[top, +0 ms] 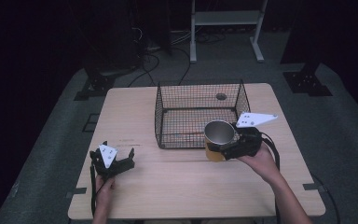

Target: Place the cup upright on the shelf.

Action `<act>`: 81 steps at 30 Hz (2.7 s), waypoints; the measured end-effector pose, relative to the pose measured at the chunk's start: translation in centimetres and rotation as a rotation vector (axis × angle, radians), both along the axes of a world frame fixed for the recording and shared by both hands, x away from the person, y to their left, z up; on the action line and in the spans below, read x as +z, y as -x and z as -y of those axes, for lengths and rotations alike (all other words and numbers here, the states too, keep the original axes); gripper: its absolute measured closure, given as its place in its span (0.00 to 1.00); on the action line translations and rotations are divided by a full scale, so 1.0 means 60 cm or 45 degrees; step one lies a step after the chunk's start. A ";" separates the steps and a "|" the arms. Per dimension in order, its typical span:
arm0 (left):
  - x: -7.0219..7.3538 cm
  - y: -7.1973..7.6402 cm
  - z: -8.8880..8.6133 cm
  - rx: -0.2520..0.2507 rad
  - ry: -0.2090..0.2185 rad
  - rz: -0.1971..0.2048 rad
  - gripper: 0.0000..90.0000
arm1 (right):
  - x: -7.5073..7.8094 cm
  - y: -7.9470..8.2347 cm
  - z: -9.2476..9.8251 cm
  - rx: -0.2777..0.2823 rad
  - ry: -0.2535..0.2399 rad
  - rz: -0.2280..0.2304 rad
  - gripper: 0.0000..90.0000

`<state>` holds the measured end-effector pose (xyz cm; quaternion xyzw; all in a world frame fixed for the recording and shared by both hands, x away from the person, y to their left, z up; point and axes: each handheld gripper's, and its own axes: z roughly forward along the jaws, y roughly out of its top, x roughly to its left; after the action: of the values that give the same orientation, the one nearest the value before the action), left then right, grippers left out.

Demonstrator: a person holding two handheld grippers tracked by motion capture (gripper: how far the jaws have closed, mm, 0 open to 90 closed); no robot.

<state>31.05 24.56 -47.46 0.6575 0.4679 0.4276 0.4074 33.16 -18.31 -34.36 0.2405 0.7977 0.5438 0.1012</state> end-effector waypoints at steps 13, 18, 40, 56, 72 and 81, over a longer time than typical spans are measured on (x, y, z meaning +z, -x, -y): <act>0.000 0.000 0.000 -0.001 0.001 -0.001 0.00 | 0.024 -0.047 -0.007 -0.055 0.048 -0.033 0.12; 0.000 0.000 0.000 -0.002 0.002 -0.001 0.00 | 0.030 -0.064 -0.012 -0.064 0.068 -0.041 0.12; 0.000 0.001 -0.001 -0.004 0.001 -0.001 0.00 | 0.063 -0.137 -0.038 -0.119 0.102 -0.065 0.12; 0.001 0.001 -0.002 -0.005 0.003 -0.002 0.00 | 0.072 -0.194 -0.053 -0.140 0.114 -0.084 0.12; 0.001 0.001 -0.002 -0.006 0.009 0.001 0.00 | 0.024 -0.246 -0.077 -0.177 0.187 -0.169 0.12; 0.001 0.001 -0.002 -0.005 0.011 0.002 0.00 | -0.018 -0.279 -0.090 -0.207 0.247 -0.200 0.12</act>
<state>31.00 24.71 -47.40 0.6562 0.4681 0.4255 0.4114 49.90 -12.89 -35.46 0.3351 0.8299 0.4336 0.1051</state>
